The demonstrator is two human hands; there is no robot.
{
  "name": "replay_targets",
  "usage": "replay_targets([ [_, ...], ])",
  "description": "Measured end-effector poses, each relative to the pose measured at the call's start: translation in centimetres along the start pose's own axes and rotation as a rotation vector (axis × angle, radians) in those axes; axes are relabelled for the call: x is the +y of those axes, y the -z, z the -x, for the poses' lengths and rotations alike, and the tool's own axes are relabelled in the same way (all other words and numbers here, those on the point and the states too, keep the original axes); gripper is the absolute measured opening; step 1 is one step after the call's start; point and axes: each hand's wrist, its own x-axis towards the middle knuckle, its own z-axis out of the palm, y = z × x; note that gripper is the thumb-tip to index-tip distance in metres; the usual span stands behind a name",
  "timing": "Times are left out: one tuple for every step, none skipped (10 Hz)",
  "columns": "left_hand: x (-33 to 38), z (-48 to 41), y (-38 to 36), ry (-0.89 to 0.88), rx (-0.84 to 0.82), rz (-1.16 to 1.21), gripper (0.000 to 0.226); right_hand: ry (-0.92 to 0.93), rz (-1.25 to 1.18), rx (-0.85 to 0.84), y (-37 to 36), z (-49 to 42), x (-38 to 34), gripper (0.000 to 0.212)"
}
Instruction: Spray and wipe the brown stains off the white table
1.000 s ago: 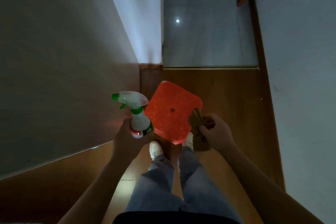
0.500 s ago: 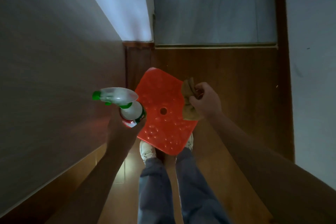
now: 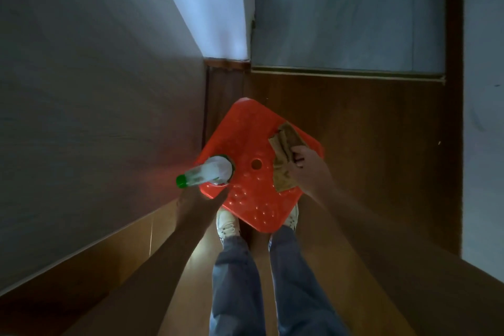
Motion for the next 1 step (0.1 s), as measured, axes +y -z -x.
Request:
replay_targets([
  [0.04, 1.29, 1.39, -0.006, -0.039, -0.054, 0.057, -0.064, -0.044, -0.03, 1.52, 2.14, 0.46, 0.027],
])
